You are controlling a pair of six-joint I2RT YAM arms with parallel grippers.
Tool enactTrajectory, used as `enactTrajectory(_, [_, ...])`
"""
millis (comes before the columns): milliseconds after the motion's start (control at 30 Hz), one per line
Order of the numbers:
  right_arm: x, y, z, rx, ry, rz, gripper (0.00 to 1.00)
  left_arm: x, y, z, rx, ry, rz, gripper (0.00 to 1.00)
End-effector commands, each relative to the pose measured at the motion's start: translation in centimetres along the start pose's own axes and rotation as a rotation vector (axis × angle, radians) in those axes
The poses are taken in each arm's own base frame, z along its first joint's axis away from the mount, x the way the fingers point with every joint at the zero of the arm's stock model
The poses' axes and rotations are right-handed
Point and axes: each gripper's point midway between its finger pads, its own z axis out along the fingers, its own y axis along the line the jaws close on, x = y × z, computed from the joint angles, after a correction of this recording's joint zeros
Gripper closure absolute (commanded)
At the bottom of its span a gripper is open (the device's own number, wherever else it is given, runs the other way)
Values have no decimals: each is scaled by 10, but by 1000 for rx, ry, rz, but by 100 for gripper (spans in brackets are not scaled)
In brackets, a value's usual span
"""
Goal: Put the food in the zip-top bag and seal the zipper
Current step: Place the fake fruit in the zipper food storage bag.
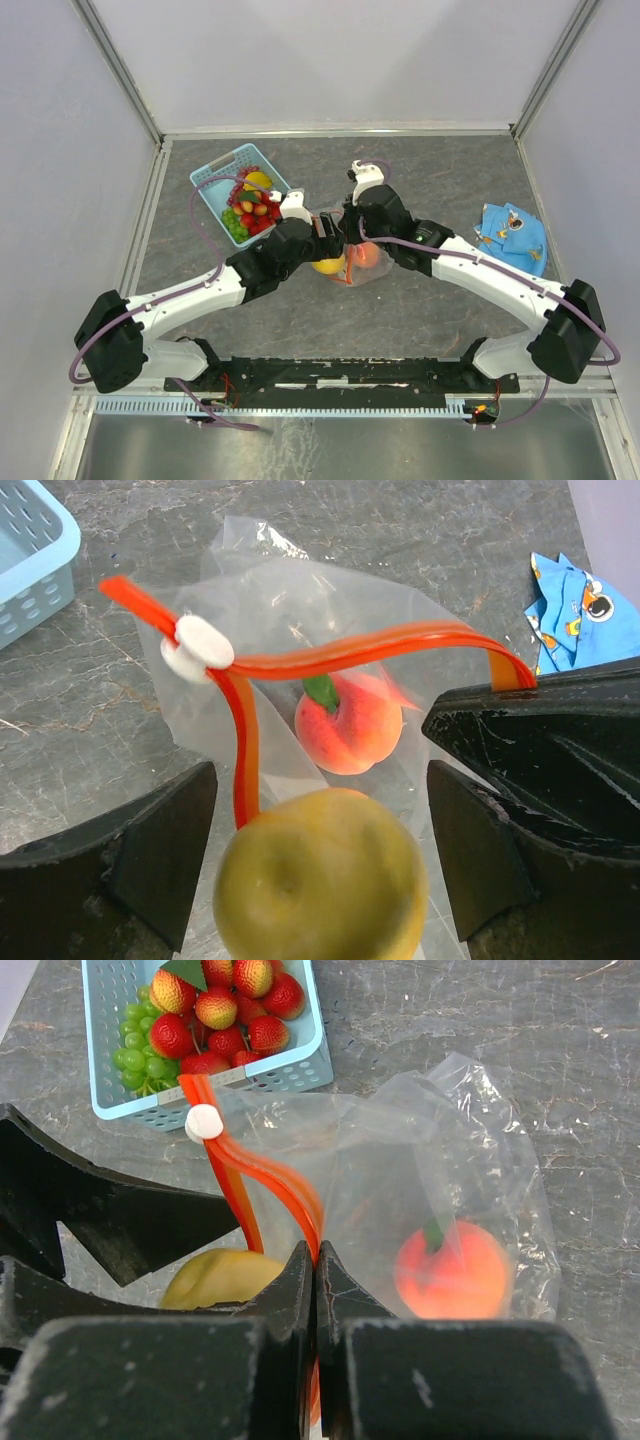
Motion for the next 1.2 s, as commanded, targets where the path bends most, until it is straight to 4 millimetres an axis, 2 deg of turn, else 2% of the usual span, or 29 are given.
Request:
enactTrajectory(0, [-11,9,4,-34,-49,32,98,-27,-9,-3,0,-78,-11,14])
enactTrajectory(67, [-8,12,6,-46,-40,40,98,-20,-5,1,-12,-69,-19,22])
enactTrajectory(167, [-3,14,9,-54,-25,56,98,-15,-5,4,-13,-59,-38,25])
enactTrajectory(267, [-2,9,12,-27,-23,62,98,-23,-8,-1,-10,-75,-49,20])
enactTrajectory(433, [-2,-2,20,26,-2,97,98,-54,-11,-23,-14,-136,-47,11])
enactTrajectory(567, [-2,-8,28,18,21,158,98,-68,9,-46,-72,-177,-72,1])
enactTrajectory(633, [-2,-9,31,0,31,191,98,-62,25,-52,-88,-164,-109,0])
enactTrajectory(700, [-4,-9,34,-25,33,220,98,-49,32,-53,-50,-122,-165,0])
enactTrajectory(867, [-9,-3,35,-72,29,256,99,-13,22,-43,75,-30,-260,0])
enactTrajectory(967, [-14,-1,32,-85,18,257,98,-1,18,-26,101,11,-282,0])
enactTrajectory(1067, [-13,-1,31,-91,21,257,98,0,7,-11,156,32,-312,0])
enactTrajectory(1167, [-12,1,29,-102,25,255,98,-6,-10,-6,225,24,-317,3])
